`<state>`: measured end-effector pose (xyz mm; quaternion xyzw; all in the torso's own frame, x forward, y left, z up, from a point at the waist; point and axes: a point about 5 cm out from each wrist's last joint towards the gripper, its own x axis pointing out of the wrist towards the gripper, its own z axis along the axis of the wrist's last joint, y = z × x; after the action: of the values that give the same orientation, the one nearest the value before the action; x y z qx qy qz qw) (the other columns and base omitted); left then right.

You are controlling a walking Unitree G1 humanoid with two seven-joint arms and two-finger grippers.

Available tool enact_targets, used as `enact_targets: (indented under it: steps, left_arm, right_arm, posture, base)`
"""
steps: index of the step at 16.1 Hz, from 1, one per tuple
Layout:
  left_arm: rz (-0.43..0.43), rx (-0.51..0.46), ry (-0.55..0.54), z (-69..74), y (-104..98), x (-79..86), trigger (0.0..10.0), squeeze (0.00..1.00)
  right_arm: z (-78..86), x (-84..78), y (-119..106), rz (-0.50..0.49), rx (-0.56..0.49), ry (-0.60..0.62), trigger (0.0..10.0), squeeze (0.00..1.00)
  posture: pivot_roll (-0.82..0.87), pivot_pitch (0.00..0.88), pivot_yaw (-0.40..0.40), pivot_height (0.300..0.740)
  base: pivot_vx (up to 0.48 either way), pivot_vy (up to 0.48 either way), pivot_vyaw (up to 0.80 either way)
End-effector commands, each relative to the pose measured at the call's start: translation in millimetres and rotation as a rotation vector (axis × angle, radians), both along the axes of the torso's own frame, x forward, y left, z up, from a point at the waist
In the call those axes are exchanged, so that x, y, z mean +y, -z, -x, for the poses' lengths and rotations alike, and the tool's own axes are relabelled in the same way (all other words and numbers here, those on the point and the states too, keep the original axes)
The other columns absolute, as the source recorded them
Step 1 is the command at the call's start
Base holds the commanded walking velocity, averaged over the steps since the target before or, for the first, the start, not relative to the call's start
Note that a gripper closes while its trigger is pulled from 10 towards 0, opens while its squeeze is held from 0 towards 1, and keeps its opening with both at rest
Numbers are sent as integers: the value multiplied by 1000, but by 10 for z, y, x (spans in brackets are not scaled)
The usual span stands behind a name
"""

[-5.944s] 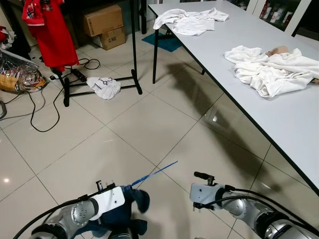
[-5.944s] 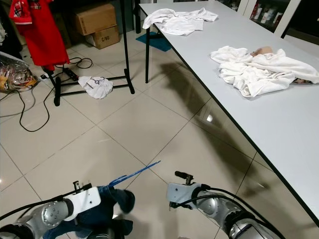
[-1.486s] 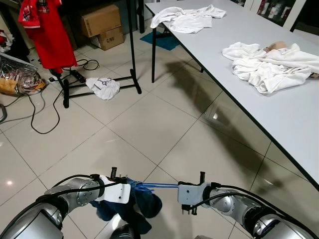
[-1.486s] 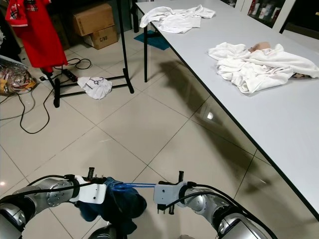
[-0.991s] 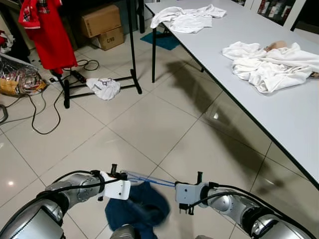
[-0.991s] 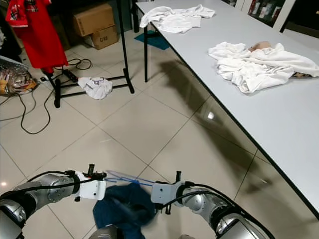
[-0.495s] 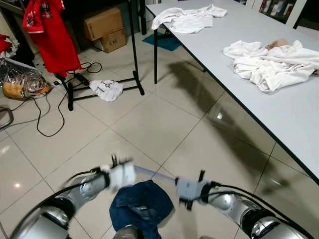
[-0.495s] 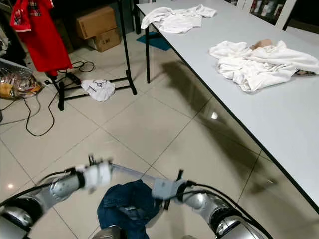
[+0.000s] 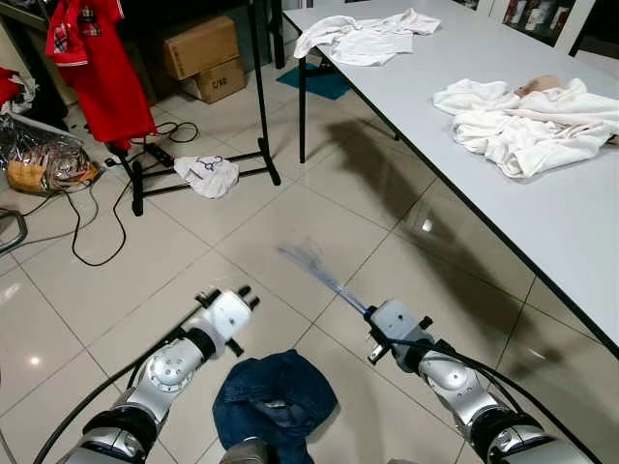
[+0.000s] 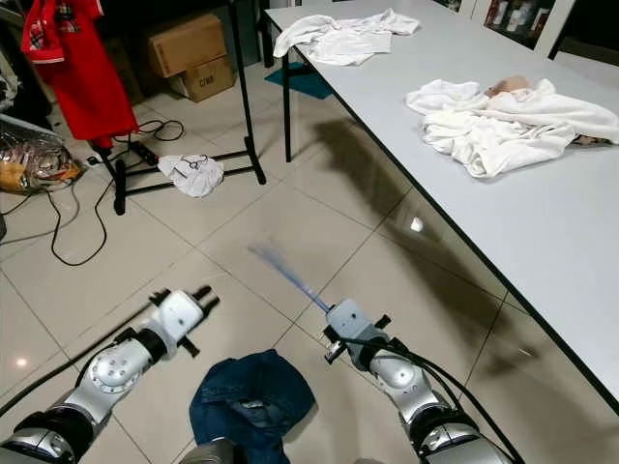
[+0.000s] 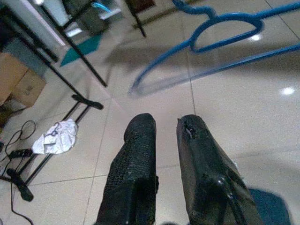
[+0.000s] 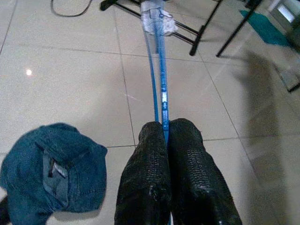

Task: Hang hanger

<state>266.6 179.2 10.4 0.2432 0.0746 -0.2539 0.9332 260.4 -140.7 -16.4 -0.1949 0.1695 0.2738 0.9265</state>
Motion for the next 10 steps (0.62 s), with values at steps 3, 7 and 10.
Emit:
enact_targets:
  steps: [3,7,10]
  left_arm:
    - [78,-20,5,27,-7,-119,10000,0]
    - [232,11,-92,42,39,-267,10000,0]
    - [232,11,-92,42,39,-267,10000,0]
  right_arm:
    - [-16,17,-7,-55,11,53,0,0]
    - [-57,-3,-44,-189,10,179,0,0]
    - [-57,-3,-44,-189,10,179,0,0]
  posture:
    - [-42,0,65,740]
    - [-44,0,67,740]
    - [-44,0,67,740]
  base:
    - [0,0,0]
    - [0,0,0]
    - [0,0,0]
